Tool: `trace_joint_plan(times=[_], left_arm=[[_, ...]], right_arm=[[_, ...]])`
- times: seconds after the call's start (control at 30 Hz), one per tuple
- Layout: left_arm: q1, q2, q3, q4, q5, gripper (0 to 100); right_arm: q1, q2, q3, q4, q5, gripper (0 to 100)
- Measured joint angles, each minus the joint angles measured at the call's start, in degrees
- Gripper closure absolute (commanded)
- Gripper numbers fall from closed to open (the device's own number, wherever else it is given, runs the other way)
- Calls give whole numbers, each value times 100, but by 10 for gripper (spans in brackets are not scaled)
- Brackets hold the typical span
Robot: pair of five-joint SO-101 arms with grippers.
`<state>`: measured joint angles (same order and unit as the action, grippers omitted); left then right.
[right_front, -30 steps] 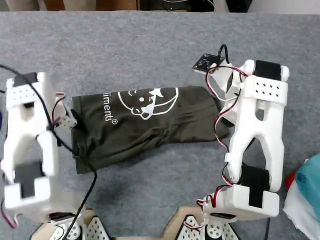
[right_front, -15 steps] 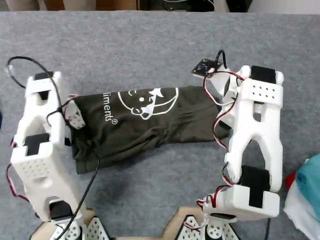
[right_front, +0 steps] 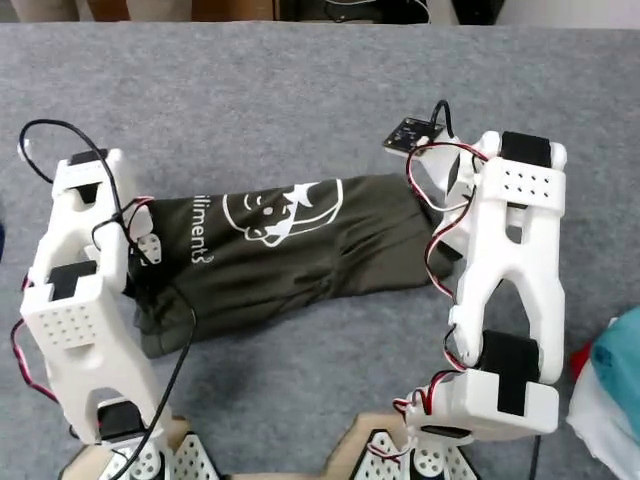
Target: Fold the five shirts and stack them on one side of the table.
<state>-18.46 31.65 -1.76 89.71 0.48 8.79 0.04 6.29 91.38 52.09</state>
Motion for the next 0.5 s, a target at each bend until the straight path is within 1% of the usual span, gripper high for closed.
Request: trace_joint_plan(times=[0.23, 0.4, 0.5], left_arm=[[-686, 35, -765, 413, -9, 981], [-721, 35, -1424, 818, -9, 981], [-721, 35, -1758, 976, -9, 981]], right_arm=[[0, 0, -264, -237, 0, 839], [0, 0, -730, -659, 0, 839], [-132, 0, -932, -888, 0, 839]])
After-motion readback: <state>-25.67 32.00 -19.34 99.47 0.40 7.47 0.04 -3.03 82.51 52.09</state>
